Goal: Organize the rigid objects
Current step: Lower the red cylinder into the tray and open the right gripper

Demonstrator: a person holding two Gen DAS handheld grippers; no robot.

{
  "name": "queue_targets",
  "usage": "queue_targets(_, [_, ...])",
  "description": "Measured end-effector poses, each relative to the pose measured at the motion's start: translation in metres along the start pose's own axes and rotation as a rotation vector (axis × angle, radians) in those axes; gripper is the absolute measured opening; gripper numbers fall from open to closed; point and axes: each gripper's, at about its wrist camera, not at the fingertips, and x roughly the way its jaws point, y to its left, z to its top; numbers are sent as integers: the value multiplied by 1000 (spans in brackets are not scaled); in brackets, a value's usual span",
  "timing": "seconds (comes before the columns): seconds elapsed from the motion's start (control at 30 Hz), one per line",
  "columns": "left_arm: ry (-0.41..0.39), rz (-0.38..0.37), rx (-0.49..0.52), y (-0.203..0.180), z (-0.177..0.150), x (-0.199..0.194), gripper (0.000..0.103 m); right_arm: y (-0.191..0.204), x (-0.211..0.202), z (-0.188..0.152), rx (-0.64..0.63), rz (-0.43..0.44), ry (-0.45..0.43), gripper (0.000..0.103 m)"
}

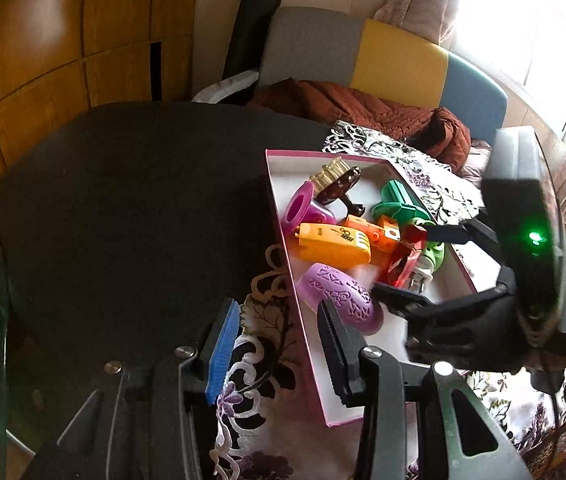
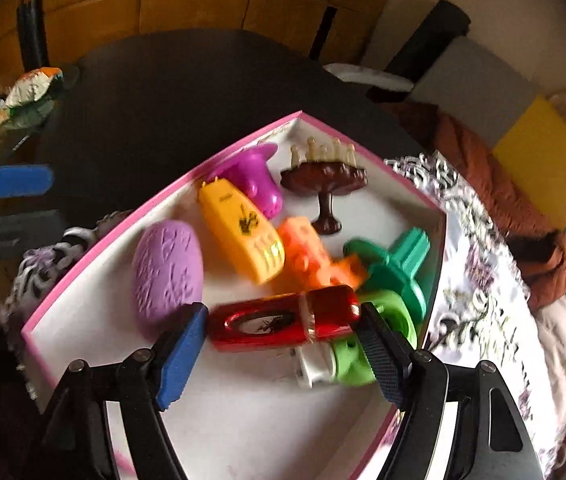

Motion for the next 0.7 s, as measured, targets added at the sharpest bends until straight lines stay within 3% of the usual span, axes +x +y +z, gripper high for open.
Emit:
queue_targets(0.37, [2,5,-11,4,-2,0,41,1,6,7,18,-25,-22,78])
queue_targets(0.7, [-1,11,-7,2,-2,-3,41,-2,-16,-1,92,-21,-84,84])
